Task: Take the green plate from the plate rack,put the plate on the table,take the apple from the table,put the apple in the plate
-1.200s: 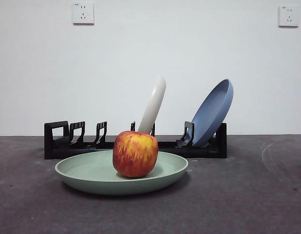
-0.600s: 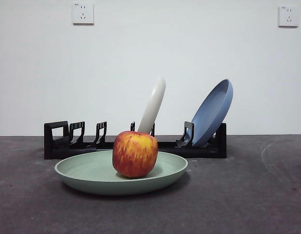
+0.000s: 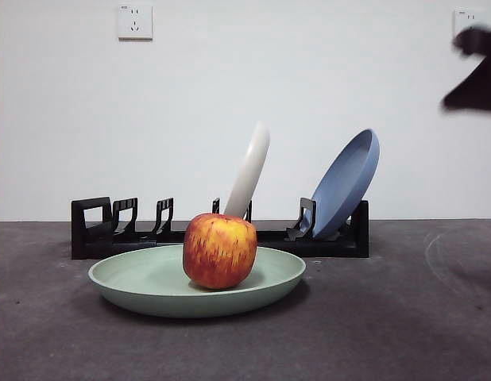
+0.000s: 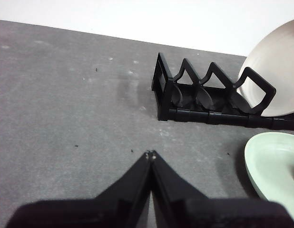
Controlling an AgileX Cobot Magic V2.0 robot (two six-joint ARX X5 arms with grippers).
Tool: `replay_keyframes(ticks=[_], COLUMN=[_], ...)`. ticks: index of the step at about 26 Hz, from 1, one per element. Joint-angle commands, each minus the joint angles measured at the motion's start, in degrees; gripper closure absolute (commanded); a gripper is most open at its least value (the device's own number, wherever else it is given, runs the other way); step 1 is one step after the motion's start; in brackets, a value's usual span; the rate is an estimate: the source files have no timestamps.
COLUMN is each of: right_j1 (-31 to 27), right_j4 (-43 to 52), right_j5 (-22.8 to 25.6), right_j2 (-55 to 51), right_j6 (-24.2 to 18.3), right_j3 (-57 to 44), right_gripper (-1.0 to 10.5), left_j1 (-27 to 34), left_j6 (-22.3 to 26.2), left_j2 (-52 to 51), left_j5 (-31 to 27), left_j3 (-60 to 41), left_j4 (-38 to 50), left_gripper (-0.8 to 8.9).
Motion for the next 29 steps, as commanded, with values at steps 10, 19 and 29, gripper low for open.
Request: replay_keyframes(ticks=[10,19,29], right_j1=[-11.7,-12.5,-17.2], right_j4=[-14.9,-41.7,-41.4], right_j5=[0.4,4.6,4.3], right_j2=[-18.3,-36.1,-40.8], right_j6=[-2.8,-2.8,-3.1], right_j3=[-9.0,-9.0,-9.0], right_gripper=[9.6,9.6,9.6], left_j1=[0.1,0.1,0.1], left_j6=[0.7,0.7,0.7], left_j2=[0.1,0.5,0.9], left_j5=[0.3,0.3,0.3], left_j3=[-0.2,-0.2,-0.2], left_j4=[0.6,0.6,0.4], left_gripper=[8.16,8.16,8.16])
